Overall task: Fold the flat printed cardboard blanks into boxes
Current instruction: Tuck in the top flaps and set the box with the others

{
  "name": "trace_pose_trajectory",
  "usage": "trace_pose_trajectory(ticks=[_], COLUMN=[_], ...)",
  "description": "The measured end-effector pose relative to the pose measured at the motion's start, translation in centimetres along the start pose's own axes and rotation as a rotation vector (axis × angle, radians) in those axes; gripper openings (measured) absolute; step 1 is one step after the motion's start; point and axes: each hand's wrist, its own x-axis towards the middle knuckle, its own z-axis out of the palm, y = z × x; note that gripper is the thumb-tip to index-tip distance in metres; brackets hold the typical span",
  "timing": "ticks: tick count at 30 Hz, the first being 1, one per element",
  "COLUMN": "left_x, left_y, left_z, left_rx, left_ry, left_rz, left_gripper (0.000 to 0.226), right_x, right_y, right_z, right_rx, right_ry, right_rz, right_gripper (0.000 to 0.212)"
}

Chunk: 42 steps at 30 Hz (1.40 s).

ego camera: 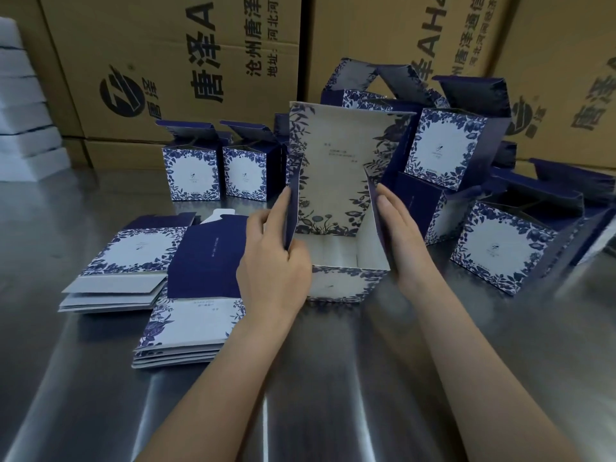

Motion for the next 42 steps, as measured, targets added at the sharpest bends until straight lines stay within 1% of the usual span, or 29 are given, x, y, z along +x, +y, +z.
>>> trace_pose_trajectory(ticks=[3,5,6,8,10,11,12,14,17,18,19,25,29,30,33,36,38,40,42], left_x=[0.1,0.2,0.2,0.2,0.2,0.2,0.2,0.4,0.7,0.8,0.9,1.1,1.4,1.4,1.6,1.7,1.8,1.8,1.8], left_y=[0.3,0.3,0.4,0.4,0.5,0.5,0.7,0.9,0.8,0.8,0.8,0.9,1.3,1.3,1.0,0.4,0.3,0.2,0.3], left_z=[-0.2,-0.2,-0.2,-0.2,-0.3,-0.3,-0.4,-0.6,-0.9,-1.0,-1.1,-1.3,-1.2,-1.2,-1.3,-1.3,-1.3,-1.3,-1.4], left_rx=[-0.055,-0.164,-0.242,-0.373,-0.476,-0.532,-0.585,-0.651,-0.777,-0.808,-0.821,-0.716,-0.635,-0.618,-0.603,-0.6,-0.601,-0.59,-0.557], left_ry=[-0.05,-0.115,-0.167,-0.279,-0.338,-0.352,-0.356,-0.337,-0.313,-0.307,-0.298,-0.265,-0.22,-0.217,-0.226,-0.199,-0.188,-0.197,-0.195], left_rz=[0.025,0.055,0.059,0.034,-0.011,-0.037,-0.062,-0.095,-0.117,-0.129,-0.142,-0.21,-0.218,-0.212,-0.216,-0.245,-0.26,-0.269,-0.266], left_gripper=[0.064,0.061,0.064,0.076,0.091,0.092,0.086,0.065,0.036,0.032,0.031,0.029,0.023,0.02,0.007,0.018,0.016,0.011,0.02], right_x=[0.0,-0.1,-0.1,-0.1,-0.3,-0.3,-0.4,-0.3,-0.1,-0.1,-0.1,0.0,-0.2,-0.2,-0.4,-1.0,-1.3,-1.3,-1.0], right_y=[0.0,-0.1,-0.1,-0.2,-0.3,-0.4,-0.4,-0.4,-0.4,-0.5,-0.6,-1.7,-2.3,-2.4,-1.8,-1.1,-0.9,-1.0,-1.0], right_z=[0.0,0.2,0.2,0.1,-0.1,-0.2,-0.3,-0.5,-0.5,-0.3,-0.1,0.8,0.9,1.1,1.3,1.5,1.5,1.6,1.6], right_rx=[0.08,0.126,0.151,0.178,0.174,0.171,0.172,0.178,0.199,0.196,0.187,0.104,0.075,0.069,0.1,0.156,0.156,0.154,0.139], right_ry=[0.014,0.023,0.029,0.049,0.067,0.074,0.083,0.101,0.101,0.094,0.085,0.097,0.115,0.114,0.117,0.079,0.063,0.082,0.12], right_rz=[0.015,0.039,0.056,0.092,0.126,0.141,0.157,0.177,0.211,0.224,0.232,0.295,0.298,0.303,0.348,0.382,0.384,0.395,0.402], right_gripper=[0.046,0.047,0.048,0.047,0.046,0.046,0.046,0.041,0.021,0.015,0.012,0.02,0.033,0.033,0.019,0.003,0.01,0.016,0.015])
